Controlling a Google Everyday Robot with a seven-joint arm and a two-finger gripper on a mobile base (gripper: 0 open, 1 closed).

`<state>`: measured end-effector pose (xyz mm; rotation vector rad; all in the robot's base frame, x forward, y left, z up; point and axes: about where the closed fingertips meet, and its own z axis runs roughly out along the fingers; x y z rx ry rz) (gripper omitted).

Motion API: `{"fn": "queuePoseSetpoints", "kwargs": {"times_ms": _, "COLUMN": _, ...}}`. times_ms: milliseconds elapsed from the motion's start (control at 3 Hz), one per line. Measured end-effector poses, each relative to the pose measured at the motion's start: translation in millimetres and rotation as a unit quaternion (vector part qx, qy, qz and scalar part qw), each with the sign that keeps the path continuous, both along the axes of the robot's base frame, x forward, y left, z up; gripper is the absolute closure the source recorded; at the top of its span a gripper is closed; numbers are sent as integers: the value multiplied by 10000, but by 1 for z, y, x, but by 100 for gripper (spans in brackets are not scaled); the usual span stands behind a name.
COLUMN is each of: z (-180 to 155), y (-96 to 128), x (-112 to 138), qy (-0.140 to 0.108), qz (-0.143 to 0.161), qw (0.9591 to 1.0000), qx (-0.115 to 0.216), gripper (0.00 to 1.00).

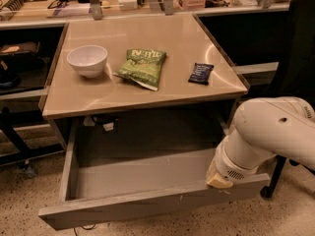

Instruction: Open top drawer

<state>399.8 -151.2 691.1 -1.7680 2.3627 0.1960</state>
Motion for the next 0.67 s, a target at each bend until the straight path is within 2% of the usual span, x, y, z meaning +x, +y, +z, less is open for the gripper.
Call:
{"fn": "queuePoseSetpoints", "kwargs": {"times_ms": 333, "z": 6, "y": 5, "x": -18, "qy": 32, "qz": -144, "qw": 9999, "qx": 69, "gripper": 100}}
{"fn": "queuePoseSetpoints", "kwargs": {"times_ms": 667, "z": 6, "y": 5, "x": -18, "qy": 32, "qz": -144, "qw": 9999, "qx": 69, "gripper": 83}}
